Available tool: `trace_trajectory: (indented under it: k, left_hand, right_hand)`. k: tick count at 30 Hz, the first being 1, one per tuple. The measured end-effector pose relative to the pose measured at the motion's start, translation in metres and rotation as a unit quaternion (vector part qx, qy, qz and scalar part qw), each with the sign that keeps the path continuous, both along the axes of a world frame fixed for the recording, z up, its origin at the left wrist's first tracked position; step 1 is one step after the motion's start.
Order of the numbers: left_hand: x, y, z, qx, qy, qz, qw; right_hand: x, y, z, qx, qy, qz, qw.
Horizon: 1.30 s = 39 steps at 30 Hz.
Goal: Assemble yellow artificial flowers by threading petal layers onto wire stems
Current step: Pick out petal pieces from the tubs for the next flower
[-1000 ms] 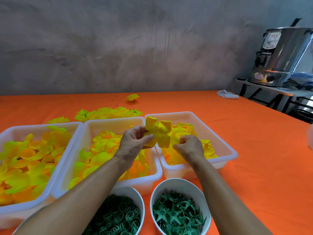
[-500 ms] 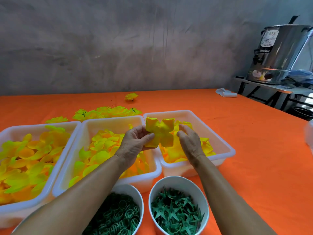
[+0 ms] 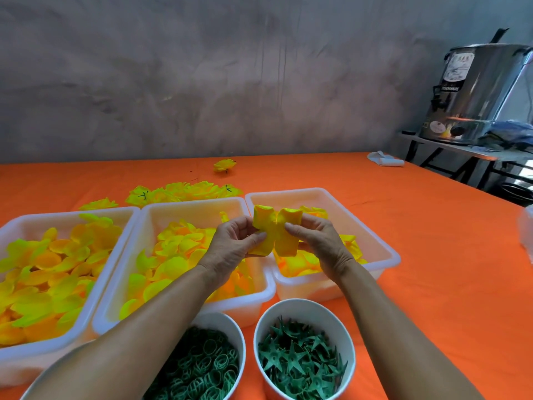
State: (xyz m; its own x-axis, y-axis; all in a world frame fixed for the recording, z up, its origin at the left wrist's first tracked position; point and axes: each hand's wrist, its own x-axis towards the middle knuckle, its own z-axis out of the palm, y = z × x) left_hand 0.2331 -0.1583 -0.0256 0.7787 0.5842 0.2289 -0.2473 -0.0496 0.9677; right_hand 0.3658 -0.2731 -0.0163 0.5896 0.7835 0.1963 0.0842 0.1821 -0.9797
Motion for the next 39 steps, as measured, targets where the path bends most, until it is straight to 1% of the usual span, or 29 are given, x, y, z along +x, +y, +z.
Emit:
trace_trajectory:
  k: [3, 6, 9, 12, 15, 19, 23, 26, 30, 32, 37, 39]
  left_hand:
    - [0.002, 0.001, -0.001, 0.002, -0.006, -0.007, 1.0]
    - [0.001, 0.002, -0.002, 0.009, -0.006, -0.011, 1.0]
    - [0.001, 0.002, -0.003, 0.022, -0.006, -0.013, 1.0]
    - [0.002, 0.0, -0.002, 0.035, -0.002, -0.009, 0.999]
    - [0.002, 0.0, -0.001, 0.045, 0.0, 0.005, 0.999]
    - [0.003, 0.0, -0.002, 0.1, 0.02, 0.06, 0.993]
    - [0.002, -0.001, 0.0, 0.174, 0.005, 0.067, 0.982]
    - [0.002, -0.003, 0.001, 0.2, -0.007, 0.076, 0.977]
    - [0.004, -0.002, -0.001, 0.263, -0.01, 0.084, 0.961]
    - [0.003, -0.001, -0.002, 0.26, -0.004, 0.086, 0.962]
    - [0.002, 0.0, 0.001, 0.192, -0.001, 0.078, 0.978]
    - [0.003, 0.0, 0.001, 0.192, -0.003, 0.09, 0.977]
  right_hand:
    - [0.002, 0.003, 0.0, -0.006, 0.045, 0.013, 0.999]
    - [-0.001, 0.009, -0.003, 0.02, 0.074, -0.018, 0.997]
    - [-0.005, 0.011, -0.006, 0.025, 0.045, -0.058, 0.997]
    - [-0.004, 0.011, -0.008, 0.028, 0.021, -0.067, 0.997]
    - [-0.004, 0.011, -0.01, 0.034, 0.016, -0.073, 0.997]
    - [-0.003, 0.012, -0.012, 0.031, 0.0, -0.077, 0.997]
    - [-0.002, 0.012, -0.014, 0.037, -0.02, -0.064, 0.997]
    - [-0.003, 0.011, -0.015, 0.038, -0.04, -0.06, 0.997]
    - [-0.006, 0.01, -0.012, 0.028, -0.073, -0.043, 0.996]
    - [-0.007, 0.01, -0.011, 0.035, -0.072, -0.032, 0.996]
    - [-0.008, 0.009, -0.01, 0.03, -0.075, -0.011, 0.997]
    - [-0.008, 0.009, -0.009, 0.038, -0.05, 0.002, 0.998]
